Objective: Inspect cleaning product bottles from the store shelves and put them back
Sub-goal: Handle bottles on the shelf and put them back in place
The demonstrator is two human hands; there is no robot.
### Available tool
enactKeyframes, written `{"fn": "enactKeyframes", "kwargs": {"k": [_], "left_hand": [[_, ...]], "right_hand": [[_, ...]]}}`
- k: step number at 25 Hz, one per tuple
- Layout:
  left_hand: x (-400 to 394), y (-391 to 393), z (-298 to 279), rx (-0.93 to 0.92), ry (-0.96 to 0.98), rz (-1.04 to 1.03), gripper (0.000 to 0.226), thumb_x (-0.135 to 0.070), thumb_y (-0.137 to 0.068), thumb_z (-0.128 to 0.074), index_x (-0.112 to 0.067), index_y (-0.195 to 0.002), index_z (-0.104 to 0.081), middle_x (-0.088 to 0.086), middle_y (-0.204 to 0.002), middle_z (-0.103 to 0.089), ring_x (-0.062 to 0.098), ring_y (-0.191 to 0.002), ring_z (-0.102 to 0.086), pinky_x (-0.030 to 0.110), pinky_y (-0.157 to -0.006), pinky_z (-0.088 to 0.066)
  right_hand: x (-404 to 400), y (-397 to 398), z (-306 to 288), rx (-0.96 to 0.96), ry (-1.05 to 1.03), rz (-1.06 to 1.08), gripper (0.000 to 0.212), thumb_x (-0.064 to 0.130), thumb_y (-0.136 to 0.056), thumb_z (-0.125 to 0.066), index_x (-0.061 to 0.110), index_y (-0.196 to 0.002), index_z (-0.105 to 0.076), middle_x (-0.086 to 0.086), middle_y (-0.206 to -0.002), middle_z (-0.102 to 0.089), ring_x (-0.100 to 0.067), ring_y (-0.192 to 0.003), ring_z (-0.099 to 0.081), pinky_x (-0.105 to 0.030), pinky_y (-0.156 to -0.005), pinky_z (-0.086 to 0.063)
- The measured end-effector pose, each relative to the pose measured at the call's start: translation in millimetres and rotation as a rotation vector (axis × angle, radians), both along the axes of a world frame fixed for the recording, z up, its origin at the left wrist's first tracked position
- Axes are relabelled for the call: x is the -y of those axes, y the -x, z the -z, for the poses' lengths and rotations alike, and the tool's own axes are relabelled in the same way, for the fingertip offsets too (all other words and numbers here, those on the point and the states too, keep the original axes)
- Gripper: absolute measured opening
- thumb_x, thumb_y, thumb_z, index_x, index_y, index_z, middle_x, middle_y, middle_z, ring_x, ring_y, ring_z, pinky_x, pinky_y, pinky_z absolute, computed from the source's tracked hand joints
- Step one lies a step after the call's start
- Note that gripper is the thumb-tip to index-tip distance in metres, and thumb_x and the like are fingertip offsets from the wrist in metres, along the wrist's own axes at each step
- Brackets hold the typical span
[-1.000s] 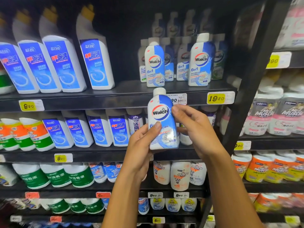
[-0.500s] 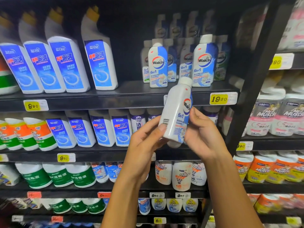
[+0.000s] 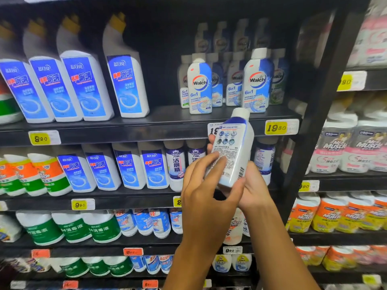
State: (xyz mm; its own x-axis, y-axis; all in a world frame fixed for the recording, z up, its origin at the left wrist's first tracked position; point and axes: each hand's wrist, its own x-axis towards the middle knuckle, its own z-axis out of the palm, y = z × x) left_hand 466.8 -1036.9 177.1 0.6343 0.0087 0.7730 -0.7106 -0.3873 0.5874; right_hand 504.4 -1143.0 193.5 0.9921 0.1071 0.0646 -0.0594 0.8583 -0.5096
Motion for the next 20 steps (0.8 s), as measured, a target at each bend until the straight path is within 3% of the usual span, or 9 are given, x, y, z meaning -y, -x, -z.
{"fn": "enactKeyframes", "kwargs": {"k": [4,6,8,11,14,16,20], "left_hand": [[-3.7,1.1,-0.1,0.019,-0.014,0.016,0.047,-0.042,-0.081,-0.066,-0.015,-0.118,-0.070,-0.007,-0.126,-0.061,0.012,-0.119,-0.055,0.032,-0.093,-0.053],[-6.4,0.4,1.7,-0.048,0.089,0.088,0.044,-0.037,-0.079,-0.071,-0.017,-0.118,-0.070,-0.011,-0.126,-0.061,0.009,-0.120,-0.056,0.026,-0.095,-0.051],[-11.5,-2.6,1.3,-0.179,0.281,0.237,0.040,-0.026,-0.077,-0.076,-0.019,-0.116,-0.071,-0.012,-0.122,-0.064,0.006,-0.117,-0.059,0.021,-0.092,-0.052],[-21.9,-9.4,1.1,-0.366,0.565,0.538,0.033,-0.021,-0.074,-0.077,-0.023,-0.108,-0.075,0.001,-0.115,-0.071,0.014,-0.111,-0.066,0.022,-0.083,-0.055],[-28.1,-11.0,3.2,-0.464,0.666,0.668,0.034,-0.026,-0.071,-0.076,-0.027,-0.105,-0.075,0.007,-0.112,-0.073,0.022,-0.109,-0.068,0.024,-0.083,-0.055],[-28.6,-10.2,4.4,-0.509,0.705,0.722,0.034,-0.026,-0.073,-0.075,-0.026,-0.107,-0.074,0.006,-0.111,-0.074,0.023,-0.107,-0.069,0.027,-0.083,-0.055],[-28.9,-9.7,5.1,-0.589,0.857,0.831,0.034,-0.023,-0.084,-0.066,-0.022,-0.118,-0.067,0.012,-0.122,-0.068,0.028,-0.113,-0.066,0.036,-0.083,-0.057]], "right_hand": [[-3.6,5.8,2.3,0.002,-0.052,0.008,0.040,0.028,-0.092,-0.046,0.009,-0.114,-0.073,-0.009,-0.116,-0.071,-0.020,-0.102,-0.070,-0.041,-0.077,-0.062],[-4.5,6.1,0.0,-0.009,-0.040,0.006,0.039,0.026,-0.095,-0.044,0.006,-0.113,-0.073,-0.012,-0.110,-0.072,-0.023,-0.096,-0.072,-0.045,-0.075,-0.062],[-5.5,6.1,-2.0,-0.010,0.033,0.052,0.038,0.021,-0.102,-0.040,0.005,-0.127,-0.064,-0.015,-0.112,-0.070,-0.026,-0.101,-0.069,-0.047,-0.086,-0.058],[-7.4,8.1,-2.2,0.054,0.114,0.158,0.039,0.019,-0.103,-0.040,0.009,-0.139,-0.052,-0.017,-0.131,-0.063,-0.033,-0.124,-0.058,-0.049,-0.104,-0.046],[-10.4,11.1,-1.8,0.084,0.157,0.217,0.043,0.023,-0.099,-0.045,0.009,-0.139,-0.050,-0.022,-0.139,-0.056,-0.039,-0.128,-0.054,-0.056,-0.113,-0.036],[-8.9,13.8,-1.8,0.099,0.238,0.267,0.046,0.025,-0.093,-0.050,0.008,-0.136,-0.051,-0.021,-0.135,-0.059,-0.036,-0.126,-0.055,-0.055,-0.109,-0.041],[-1.2,21.7,-10.1,0.124,0.470,0.391,0.046,0.025,-0.086,-0.059,0.008,-0.129,-0.054,-0.011,-0.115,-0.072,-0.023,-0.103,-0.070,-0.043,-0.086,-0.059]]}}
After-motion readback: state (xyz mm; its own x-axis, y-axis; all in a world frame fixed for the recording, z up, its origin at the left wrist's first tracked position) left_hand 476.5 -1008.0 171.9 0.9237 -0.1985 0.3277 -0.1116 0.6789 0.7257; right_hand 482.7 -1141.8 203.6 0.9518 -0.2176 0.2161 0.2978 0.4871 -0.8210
